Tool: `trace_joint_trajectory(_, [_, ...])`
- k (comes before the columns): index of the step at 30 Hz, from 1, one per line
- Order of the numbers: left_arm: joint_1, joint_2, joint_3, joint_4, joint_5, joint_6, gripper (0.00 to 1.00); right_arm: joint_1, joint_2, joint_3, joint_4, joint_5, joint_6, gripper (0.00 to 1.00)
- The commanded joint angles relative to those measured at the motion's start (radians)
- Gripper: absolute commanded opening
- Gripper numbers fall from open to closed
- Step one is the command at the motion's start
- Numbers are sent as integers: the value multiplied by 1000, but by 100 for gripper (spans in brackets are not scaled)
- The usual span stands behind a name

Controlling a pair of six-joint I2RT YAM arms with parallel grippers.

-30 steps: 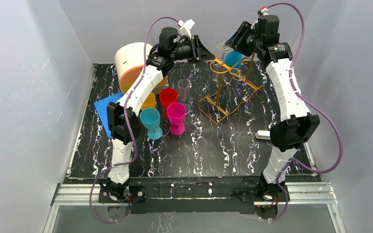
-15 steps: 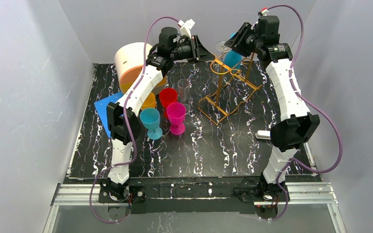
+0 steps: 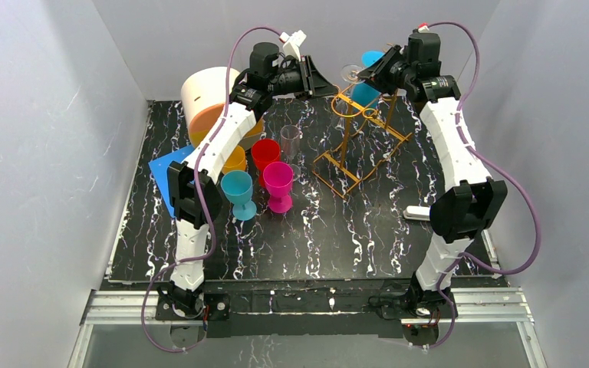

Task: Take the wine glass off the wine glass rack
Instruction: Pick up the wine glass from the wine rack.

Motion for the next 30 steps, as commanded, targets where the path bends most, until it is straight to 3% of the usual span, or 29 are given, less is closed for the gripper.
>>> trace_joint_trajectory(1, [-22, -84, -18, -31, 43, 39, 0, 14, -45, -23, 71, -29, 42, 15])
trace_joint_trajectory(4, [-22, -86, -24, -35, 33, 42, 0, 14, -56, -24, 75, -39, 50, 1])
trace_joint_trajectory(12, [-23, -87, -26, -39, 21, 41, 0, 14, -95, -36, 101, -58, 85, 1])
trace_joint_trajectory(15, [-22, -87, -28, -41, 19, 41, 0, 13, -106, -46, 107, -54, 94, 18])
trace_joint_trajectory(18, [-22, -87, -28, -41, 19, 40, 0, 13, -106, -54, 107, -55, 98, 24])
trace_joint_trajectory(22, [-22, -87, -28, -41, 17, 40, 0, 12, -97, -29, 83, -56, 92, 25])
trace_joint_trajectory(26, [-23, -86, -30, -42, 9, 36, 0, 12, -87, 10, 45, -53, 72, 34])
trace_joint_trajectory(30, [-23, -81, -26, -41, 9, 31, 0, 13, -82, 20, 39, -55, 67, 27])
